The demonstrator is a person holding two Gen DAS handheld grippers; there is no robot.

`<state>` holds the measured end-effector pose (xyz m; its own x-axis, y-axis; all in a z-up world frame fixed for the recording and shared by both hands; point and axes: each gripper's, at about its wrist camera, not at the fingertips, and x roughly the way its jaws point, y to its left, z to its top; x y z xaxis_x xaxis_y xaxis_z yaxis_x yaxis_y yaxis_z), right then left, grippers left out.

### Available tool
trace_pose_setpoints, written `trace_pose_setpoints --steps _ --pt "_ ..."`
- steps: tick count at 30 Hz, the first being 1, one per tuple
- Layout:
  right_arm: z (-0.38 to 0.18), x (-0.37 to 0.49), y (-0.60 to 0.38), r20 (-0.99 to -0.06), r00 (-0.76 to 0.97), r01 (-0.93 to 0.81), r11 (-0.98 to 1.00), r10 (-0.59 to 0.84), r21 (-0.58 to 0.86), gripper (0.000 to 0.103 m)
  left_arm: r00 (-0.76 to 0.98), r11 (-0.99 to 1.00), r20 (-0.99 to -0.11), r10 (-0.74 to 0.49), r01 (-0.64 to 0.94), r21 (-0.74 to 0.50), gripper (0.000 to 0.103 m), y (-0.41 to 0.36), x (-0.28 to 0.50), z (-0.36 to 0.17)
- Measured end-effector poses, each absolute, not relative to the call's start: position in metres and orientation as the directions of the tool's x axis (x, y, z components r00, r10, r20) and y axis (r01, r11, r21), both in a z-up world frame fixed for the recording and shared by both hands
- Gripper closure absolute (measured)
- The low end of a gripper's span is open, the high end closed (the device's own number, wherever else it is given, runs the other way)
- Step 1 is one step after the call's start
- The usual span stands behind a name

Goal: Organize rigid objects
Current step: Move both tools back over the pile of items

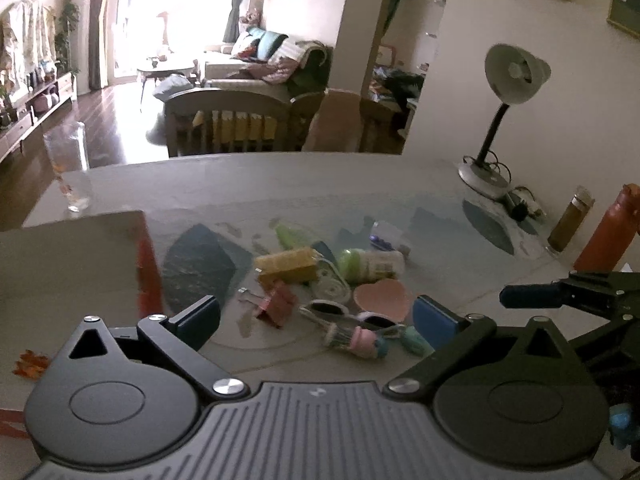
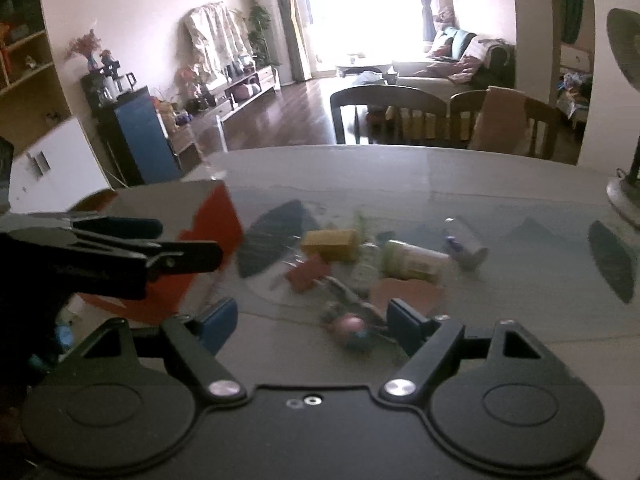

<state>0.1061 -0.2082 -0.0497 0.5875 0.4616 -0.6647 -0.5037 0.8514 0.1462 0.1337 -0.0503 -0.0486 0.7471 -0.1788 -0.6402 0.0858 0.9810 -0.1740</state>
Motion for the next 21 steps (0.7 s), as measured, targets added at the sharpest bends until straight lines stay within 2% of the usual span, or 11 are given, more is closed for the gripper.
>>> trace_pose_setpoints --steps 8,15,21 --pt "-0.086 0.129 -0.249 -0.697 0.598 -0.479 0.874 0.396 0.086 0.025 0.700 0.975 -0.682 -0.212 0.107 -0.192 0.000 -0.083 0.153 -0.084" --pt "-0.114 0.148 -0.260 -0.730 0.569 -0.508 0.860 0.379 0.051 0.028 0.675 0.983 -0.714 -0.183 0.111 -0.147 0.000 -0.101 0.172 -0.122" --pt "-0.141 0.163 -0.257 -0.771 0.513 -0.545 0.837 0.377 0.046 0.034 0.648 0.979 -0.736 -0.193 0.177 -0.100 0.000 -0.116 0.189 -0.152"
